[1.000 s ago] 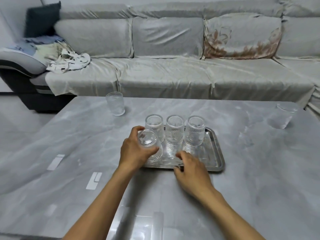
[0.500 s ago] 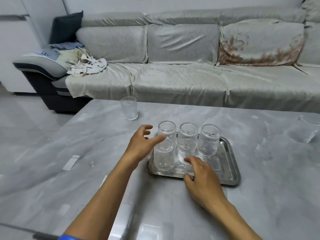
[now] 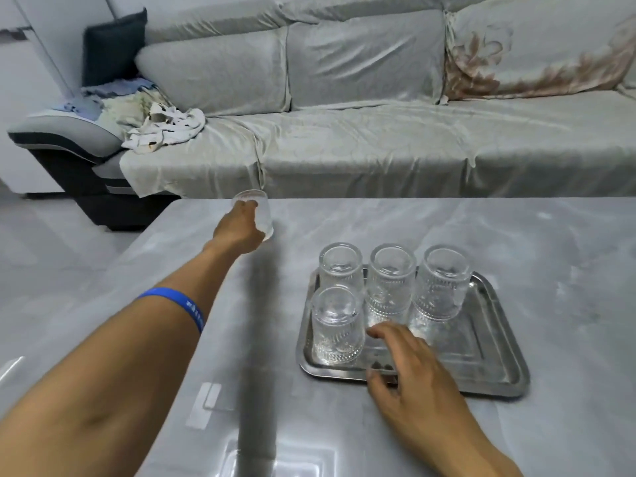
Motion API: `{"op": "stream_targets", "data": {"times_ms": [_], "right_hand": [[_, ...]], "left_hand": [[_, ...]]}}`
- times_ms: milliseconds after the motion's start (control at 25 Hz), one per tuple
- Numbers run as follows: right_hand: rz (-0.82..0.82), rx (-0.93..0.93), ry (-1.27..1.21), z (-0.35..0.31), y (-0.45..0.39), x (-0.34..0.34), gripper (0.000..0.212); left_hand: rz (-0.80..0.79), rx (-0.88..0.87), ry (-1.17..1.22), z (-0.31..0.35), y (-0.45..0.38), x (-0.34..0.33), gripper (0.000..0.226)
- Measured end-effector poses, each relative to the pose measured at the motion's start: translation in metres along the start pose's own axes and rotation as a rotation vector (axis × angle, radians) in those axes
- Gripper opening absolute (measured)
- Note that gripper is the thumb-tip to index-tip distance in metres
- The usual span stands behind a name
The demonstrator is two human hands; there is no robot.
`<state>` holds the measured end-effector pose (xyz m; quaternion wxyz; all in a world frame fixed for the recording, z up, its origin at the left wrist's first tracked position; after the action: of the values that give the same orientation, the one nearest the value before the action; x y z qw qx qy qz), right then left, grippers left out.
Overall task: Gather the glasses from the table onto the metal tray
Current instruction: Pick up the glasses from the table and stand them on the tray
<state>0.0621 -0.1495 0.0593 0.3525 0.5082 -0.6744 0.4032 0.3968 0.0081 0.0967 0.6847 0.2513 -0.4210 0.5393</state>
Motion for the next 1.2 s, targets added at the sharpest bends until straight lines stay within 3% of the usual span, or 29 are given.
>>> {"op": "stream_targets", "data": {"times_ms": [160,320,440,520,640,720,800,880,1000,1080,1120,1200], "right_hand": [[0.019,-0.068,-0.068,0.011,0.001,0.004,0.041],[0.098,-0.126,-0.109,0.017,-0.006,0.024,0.038],[0.224,-0.278,-0.329,0.023,-0.007,0.049,0.033],[0.244,-0.362,-0.695,0.029,-0.008,0.064,0.037],[0.110,-0.359,-1.282,0.028,-0.012,0.075,0.060],[0.165,-0.349,-1.414,0.030,-0.011,0.082,0.067],[0.255,-0.422,-1.368,0.037,-0.004,0.080,0.073],[0.318,-0.538,-1.258,0.048,0.004,0.075,0.064],[0.445,-0.585,-0.647,0.066,0.009,0.084,0.051],[0.402,-0.484,-0.267,0.062,0.003,0.084,0.052],[0.376,-0.437,-0.178,0.058,0.000,0.080,0.051],[0.358,-0.374,-0.103,0.049,-0.005,0.067,0.047]], "left_hand": [[0.203,0.036,0.129,-0.019,-0.002,-0.002,0.016],[0.369,0.008,0.336,-0.001,0.033,0.017,0.010],[0.413,-0.050,0.810,0.050,0.081,0.038,0.008],[0.369,-0.142,1.108,0.097,0.123,0.056,0.007],[0.193,-0.230,1.334,0.156,0.186,0.044,0.006],[0.044,-0.161,1.385,0.178,0.225,0.011,0.006],[-0.089,-0.075,1.395,0.185,0.247,-0.020,0.006],[-0.152,-0.048,1.323,0.178,0.250,-0.037,0.002],[0.092,-0.092,0.868,0.143,0.238,-0.027,0.028],[0.245,-0.169,0.438,0.127,0.234,-0.020,0.040],[0.238,-0.168,0.338,0.121,0.232,-0.022,0.043],[0.164,-0.084,0.370,0.111,0.226,-0.028,0.045]]}}
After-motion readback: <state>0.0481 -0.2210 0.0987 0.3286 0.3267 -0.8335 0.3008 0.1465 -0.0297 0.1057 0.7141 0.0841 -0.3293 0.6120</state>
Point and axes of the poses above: each hand's wrist, its own y-axis away from the middle knuckle, its own x-axis out of the back of the hand, z = x × y, the point moved 5 cm from there along -y, towards the middle knuckle, and after that the axes turned 14 degrees about y, right-handed, at the moved point
